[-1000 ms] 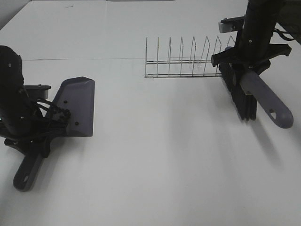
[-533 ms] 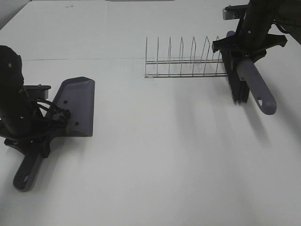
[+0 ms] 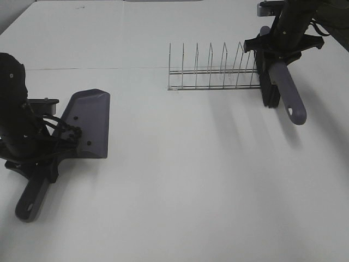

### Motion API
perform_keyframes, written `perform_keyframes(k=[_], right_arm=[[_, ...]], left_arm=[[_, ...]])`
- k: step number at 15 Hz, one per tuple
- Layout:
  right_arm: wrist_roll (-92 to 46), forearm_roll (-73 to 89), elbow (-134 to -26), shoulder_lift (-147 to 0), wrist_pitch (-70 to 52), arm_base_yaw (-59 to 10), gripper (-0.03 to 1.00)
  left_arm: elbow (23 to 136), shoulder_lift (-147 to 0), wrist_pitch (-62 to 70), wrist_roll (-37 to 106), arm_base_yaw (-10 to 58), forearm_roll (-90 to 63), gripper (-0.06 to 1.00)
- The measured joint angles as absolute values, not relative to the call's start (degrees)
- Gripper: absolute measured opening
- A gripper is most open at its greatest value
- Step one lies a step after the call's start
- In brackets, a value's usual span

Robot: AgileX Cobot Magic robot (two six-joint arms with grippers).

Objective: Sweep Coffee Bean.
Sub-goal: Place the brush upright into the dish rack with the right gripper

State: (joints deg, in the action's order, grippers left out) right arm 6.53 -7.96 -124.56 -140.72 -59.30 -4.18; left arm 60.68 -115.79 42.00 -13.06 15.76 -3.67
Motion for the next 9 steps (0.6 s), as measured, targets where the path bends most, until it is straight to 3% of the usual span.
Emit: perform_keyframes(k=[3, 6, 9], right_arm=[[6.59, -8.25, -125.02, -141.12, -58.33, -4.07, 0.29], [8.19, -8.25, -125.02, -141.18, -58.27, -4.07, 0.57], [8.19, -8.19, -125.02, -141.18, -58.96, -4.07, 0.63]], left_arm=[[60.68, -115.79, 42.00, -13.06, 15.76, -3.67, 0.32], [60.68, -115.79, 42.00, -13.06, 15.76, -3.67, 0.32], [60.68, -115.79, 42.00, -13.06, 15.76, -3.67, 0.32]])
